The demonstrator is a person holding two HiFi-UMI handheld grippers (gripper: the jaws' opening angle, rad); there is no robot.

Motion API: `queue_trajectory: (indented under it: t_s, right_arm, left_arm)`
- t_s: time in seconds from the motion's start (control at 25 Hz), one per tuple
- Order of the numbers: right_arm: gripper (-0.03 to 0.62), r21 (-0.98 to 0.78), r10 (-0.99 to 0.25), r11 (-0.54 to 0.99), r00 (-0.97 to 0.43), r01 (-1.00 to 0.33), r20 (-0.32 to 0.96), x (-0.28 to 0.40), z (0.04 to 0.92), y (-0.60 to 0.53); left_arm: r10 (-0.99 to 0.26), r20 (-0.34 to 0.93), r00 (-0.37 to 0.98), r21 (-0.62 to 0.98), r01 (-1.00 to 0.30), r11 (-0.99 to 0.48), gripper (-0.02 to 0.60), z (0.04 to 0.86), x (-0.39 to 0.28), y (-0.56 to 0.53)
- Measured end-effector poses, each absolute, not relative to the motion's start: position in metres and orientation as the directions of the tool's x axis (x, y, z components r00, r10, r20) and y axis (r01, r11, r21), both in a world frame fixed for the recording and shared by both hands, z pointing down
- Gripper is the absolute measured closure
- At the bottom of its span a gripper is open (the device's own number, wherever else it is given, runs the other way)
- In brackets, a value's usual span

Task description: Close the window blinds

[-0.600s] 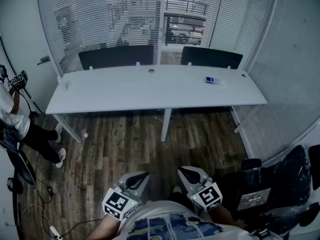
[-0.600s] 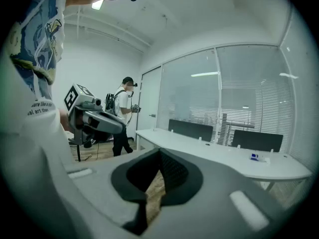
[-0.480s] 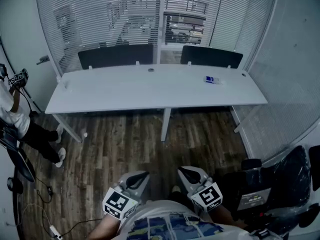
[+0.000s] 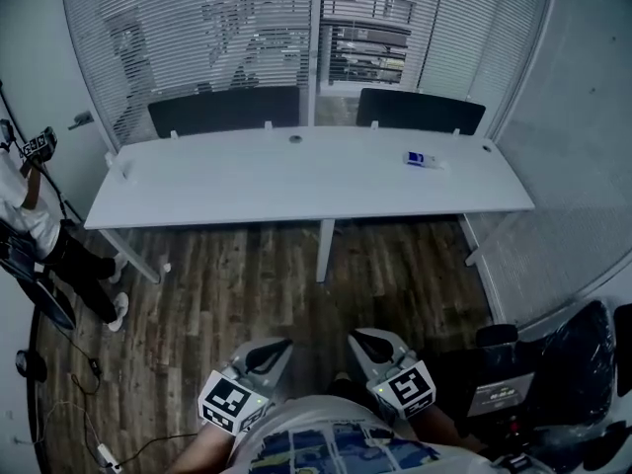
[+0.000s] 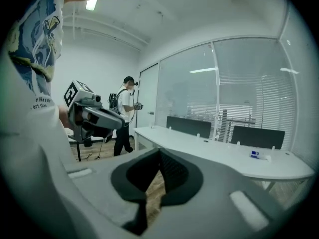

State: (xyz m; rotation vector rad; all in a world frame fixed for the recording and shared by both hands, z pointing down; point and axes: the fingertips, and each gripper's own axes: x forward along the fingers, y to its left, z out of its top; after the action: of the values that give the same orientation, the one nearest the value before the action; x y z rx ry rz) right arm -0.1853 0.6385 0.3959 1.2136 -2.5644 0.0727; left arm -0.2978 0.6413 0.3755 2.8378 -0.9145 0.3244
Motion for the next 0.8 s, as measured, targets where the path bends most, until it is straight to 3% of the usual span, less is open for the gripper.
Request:
queue_trajectory:
  t_s: [0.32, 0.8]
  right_arm:
    - [0.591, 0.060, -0.694, 0.701, -0.661, -0.710, 0.286, -0.142, 0.392, 0.588]
    - [0.591, 0.027, -0.640, 0.744, -0.701, -0.667, 0.313, -0.074, 0.405, 0.530]
  left_arm:
    - [-0.582, 0.304, 0.754, 0.077, -0.628, -0.774, 0.577, 0.382, -0.250, 0.597]
    - [-0.641, 0.277, 0.716, 0.074, -0.681, -0.729, 0.577, 0.381, -0.175, 0.530]
